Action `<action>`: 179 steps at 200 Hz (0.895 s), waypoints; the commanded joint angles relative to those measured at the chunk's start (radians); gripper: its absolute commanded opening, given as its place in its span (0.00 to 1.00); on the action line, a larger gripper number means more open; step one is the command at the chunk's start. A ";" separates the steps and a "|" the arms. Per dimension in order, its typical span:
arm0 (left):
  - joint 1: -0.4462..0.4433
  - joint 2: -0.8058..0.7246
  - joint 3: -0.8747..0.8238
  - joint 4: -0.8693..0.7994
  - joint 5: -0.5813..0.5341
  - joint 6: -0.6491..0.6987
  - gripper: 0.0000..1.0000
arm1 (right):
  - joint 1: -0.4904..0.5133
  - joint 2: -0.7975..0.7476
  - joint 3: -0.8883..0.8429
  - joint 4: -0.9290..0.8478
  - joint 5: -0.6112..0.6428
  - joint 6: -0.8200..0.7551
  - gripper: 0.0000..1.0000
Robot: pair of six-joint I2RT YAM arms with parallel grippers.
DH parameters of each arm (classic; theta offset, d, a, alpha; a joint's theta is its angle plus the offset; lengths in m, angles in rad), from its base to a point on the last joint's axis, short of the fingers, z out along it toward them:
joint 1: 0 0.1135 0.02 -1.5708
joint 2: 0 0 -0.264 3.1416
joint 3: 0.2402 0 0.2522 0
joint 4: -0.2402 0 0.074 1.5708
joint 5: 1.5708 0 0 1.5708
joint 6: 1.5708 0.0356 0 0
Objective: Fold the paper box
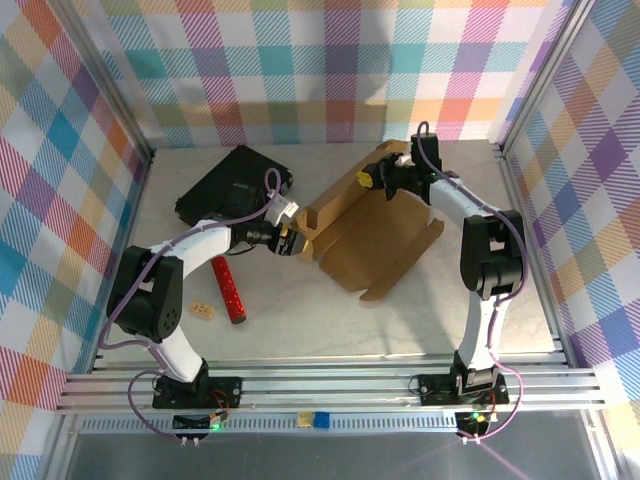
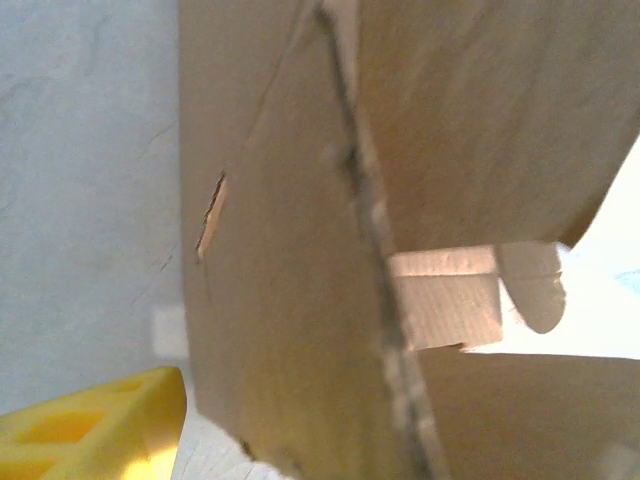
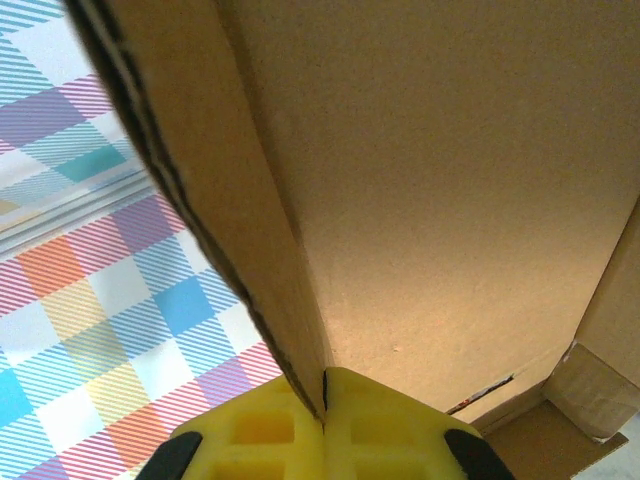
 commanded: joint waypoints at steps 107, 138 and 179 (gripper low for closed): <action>-0.159 -0.071 -0.104 0.291 -0.163 -0.274 0.68 | 0.002 -0.009 -0.062 0.167 0.023 0.135 0.00; -0.186 -0.055 -0.101 0.307 -0.271 -0.308 0.68 | 0.002 -0.021 -0.093 0.206 0.026 0.149 0.00; -0.219 -0.030 -0.086 0.295 -0.431 -0.324 0.67 | 0.002 -0.056 -0.162 0.284 0.040 0.177 0.00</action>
